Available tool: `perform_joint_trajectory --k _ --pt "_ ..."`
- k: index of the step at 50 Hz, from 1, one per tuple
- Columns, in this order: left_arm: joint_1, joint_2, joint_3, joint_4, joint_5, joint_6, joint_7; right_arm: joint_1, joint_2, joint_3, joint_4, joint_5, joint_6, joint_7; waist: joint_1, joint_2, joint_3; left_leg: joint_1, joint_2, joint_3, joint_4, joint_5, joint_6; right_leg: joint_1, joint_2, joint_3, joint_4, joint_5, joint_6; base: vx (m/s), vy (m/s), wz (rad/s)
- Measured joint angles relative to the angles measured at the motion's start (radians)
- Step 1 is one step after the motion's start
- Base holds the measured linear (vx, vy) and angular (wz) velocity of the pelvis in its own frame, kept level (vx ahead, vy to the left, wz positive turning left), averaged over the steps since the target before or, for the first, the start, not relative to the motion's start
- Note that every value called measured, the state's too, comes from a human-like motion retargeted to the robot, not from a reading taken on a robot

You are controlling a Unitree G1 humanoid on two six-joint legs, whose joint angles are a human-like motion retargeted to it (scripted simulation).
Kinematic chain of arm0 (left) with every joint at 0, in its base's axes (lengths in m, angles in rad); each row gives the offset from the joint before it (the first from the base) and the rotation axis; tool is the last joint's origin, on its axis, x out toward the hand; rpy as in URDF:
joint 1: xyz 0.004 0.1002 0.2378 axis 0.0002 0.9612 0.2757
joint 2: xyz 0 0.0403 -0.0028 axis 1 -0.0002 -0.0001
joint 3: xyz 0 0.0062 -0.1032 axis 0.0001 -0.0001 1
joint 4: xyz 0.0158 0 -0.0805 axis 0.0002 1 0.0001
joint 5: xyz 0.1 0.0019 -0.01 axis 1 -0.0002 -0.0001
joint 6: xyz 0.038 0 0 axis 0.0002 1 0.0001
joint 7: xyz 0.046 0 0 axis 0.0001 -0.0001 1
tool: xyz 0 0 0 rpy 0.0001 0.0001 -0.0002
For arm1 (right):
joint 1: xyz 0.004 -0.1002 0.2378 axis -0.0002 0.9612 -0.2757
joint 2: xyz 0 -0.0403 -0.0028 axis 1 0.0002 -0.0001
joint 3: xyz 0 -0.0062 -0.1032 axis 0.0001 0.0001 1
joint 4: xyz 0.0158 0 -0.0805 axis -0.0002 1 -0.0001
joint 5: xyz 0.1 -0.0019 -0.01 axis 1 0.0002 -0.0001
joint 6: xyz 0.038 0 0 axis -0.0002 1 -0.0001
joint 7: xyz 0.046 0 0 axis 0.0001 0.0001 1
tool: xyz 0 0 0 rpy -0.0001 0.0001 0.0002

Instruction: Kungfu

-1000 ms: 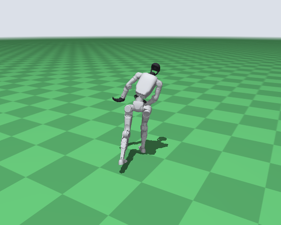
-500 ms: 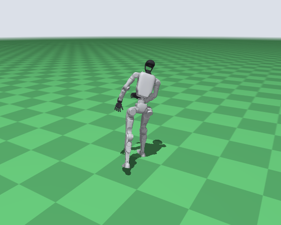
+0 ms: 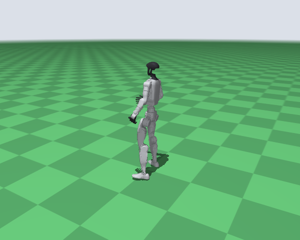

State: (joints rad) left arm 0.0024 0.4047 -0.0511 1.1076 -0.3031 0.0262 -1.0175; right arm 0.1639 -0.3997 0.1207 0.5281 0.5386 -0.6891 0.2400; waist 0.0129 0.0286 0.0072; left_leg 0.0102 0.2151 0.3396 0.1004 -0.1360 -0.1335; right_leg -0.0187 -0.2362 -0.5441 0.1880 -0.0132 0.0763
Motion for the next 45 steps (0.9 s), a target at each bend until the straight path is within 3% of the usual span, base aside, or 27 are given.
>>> perform_joint_trajectory --k 3,7,10,15,18,22,24,25,27,28,30,32,35,37,42,45 --pt "0.02 -0.01 0.024 -0.031 -0.135 0.05 0.001 0.09 0.012 -0.078 0.023 0.054 0.068 0.054 0.016 -0.028 -0.01 -0.018 -0.057 -0.043 0.01 -0.028 0.045 0.033 -0.056 -0.043 -0.016 0.117 0.064 0.57 0.51 0.97" --pt "0.058 -0.032 0.073 -0.081 -0.262 0.113 -0.018 0.19 0.103 -0.178 0.071 0.162 0.238 0.167 0.013 -0.068 -0.039 -0.06 -0.132 -0.095 0.029 -0.04 0.077 0.055 -0.138 -0.059 -0.044 0.295 0.149 0.56 0.55 0.87" --pt "0.099 -0.035 0.095 -0.14 -0.297 0.144 -0.054 0.248 0.18 -0.241 0.103 0.357 0.415 0.294 0.032 -0.081 -0.082 -0.094 -0.175 -0.133 0.029 -0.05 0.118 0.036 -0.148 0.001 -0.03 0.324 0.097 0.52 0.39 0.72" --pt "0.181 -0.064 0.151 -0.214 -0.272 0.149 -0.111 0.307 0.294 -0.317 0.177 0.61 0.751 0.504 0.054 -0.081 -0.152 -0.127 -0.207 -0.22 -0.005 -0.034 0.162 -0.048 0.017 0.314 0.111 0.057 0.019 0.46 0.25 0.8" --pt "0.233 -0.126 0.203 -0.224 -0.272 0.142 -0.12 0.326 0.36 -0.335 0.193 0.667 0.826 0.55 0.039 -0.072 -0.154 -0.125 -0.222 -0.274 -0.015 -0.026 0.177 -0.073 0.149 0.402 0.179 -0.056 -0.032 0.28 0.15 0.82" --pt "0.32 -0.236 0.248 -0.232 -0.315 0.156 -0.115 0.342 0.423 -0.311 0.198 0.654 0.842 0.567 0.011 -0.074 -0.144 -0.127 -0.256 -0.302 -0.003 -0.031 0.2 -0.114 0.313 0.48 0.21 -0.182 -0.098 0.24 0.12 0.37" --pt "0.358 -0.291 0.26 -0.23 -0.338 0.174 -0.113 0.353 0.449 -0.286 0.199 0.646 0.845 0.575 0.013 -0.092 -0.138 -0.124 -0.288 -0.287 0.003 -0.036 0.209 -0.117 0.368 0.518 0.16 -0.198 -0.092 0.15 0.12 -0.16" --pt "0.374 -0.315 0.264 -0.228 -0.352 0.187 -0.112 0.357 0.46 -0.274 0.201 0.644 0.848 0.58 0.015 -0.104 -0.133 -0.122 -0.307 -0.277 0.006 -0.04 0.214 -0.115 0.383 0.528 0.126 -0.194 -0.079 0.13 0.14 -0.22" --pt "0.397 -0.327 0.253 -0.225 -0.383 0.222 -0.107 0.366 0.476 -0.25 0.209 0.646 0.862 0.585 0.018 -0.123 -0.119 -0.113 -0.34 -0.265 0.011 -0.041 0.22 -0.112 0.374 0.495 0.074 -0.046 -0.128 0.09 0.14 -0.33" --pt "0.404 -0.315 0.238 -0.23 -0.404 0.248 -0.101 0.369 0.482 -0.239 0.214 0.655 0.877 0.581 0.028 -0.12 -0.12 -0.114 -0.338 -0.25 0.013 -0.042 0.219 -0.103 0.369 0.493 0.069 -0.032 -0.15 0.08 0.15 -0.5" --pt "0.402 -0.305 0.226 -0.234 -0.404 0.317 -0.095 0.371 0.49 -0.242 0.218 0.68 0.911 0.589 0.043 -0.121 -0.124 -0.122 -0.337 -0.239 0.018 -0.043 0.217 -0.128 0.35 0.513 0.123 -0.055 -0.063 0.08 0.15 -0.04" --pt "0.38 -0.281 0.208 -0.226 -0.385 0.329 -0.122 0.372 0.481 -0.262 0.223 0.696 0.913 0.603 0.005 -0.11 -0.131 -0.132 -0.35 -0.293 0.019 -0.033 0.222 -0.158 0.39 0.584 0.136 -0.067 0.024 0.04 0.14 0.99" --pt "0.29 -0.229 0.181 -0.176 -0.324 0.322 -0.122 0.366 0.412 -0.27 0.246 0.681 0.883 0.595 0.023 -0.074 -0.126 -0.134 -0.342 -0.299 0.002 -0.019 0.237 -0.165 0.371 0.51 0.14 -0.102 0.099 -0.06 0.16 0.12" --pt "0.207 -0.167 0.142 -0.139 -0.271 0.298 -0.115 0.352 0.36 -0.279 0.278 0.632 0.845 0.593 0.045 -0.064 -0.115 -0.136 -0.334 -0.29 -0.005 -0.012 0.238 -0.158 0.333 0.436 0.137 -0.128 0.115 -0.08 0.15 -0.39" --pt "0.022 -0.002 0.043 -0.045 -0.048 0.15 -0.047 0.287 0.255 -0.297 0.446 0.454 0.695 0.518 0.124 -0.071 -0.089 -0.142 -0.299 -0.242 -0.013 -0.002 0.232 -0.128 0.208 0.228 0.099 -0.105 0.015 -0.11 -0.03 -0.53" --pt "-0.047 0.05 -0.015 0.007 0.08 0.042 0.106 0.226 0.18 -0.276 0.57 0.276 0.558 0.398 0.123 -0.07 -0.058 -0.132 -0.29 -0.238 -0.02 0.003 0.23 -0.094 0.19 0.238 0.045 -0.088 0.039 -0.25 -0.08 -0.21"
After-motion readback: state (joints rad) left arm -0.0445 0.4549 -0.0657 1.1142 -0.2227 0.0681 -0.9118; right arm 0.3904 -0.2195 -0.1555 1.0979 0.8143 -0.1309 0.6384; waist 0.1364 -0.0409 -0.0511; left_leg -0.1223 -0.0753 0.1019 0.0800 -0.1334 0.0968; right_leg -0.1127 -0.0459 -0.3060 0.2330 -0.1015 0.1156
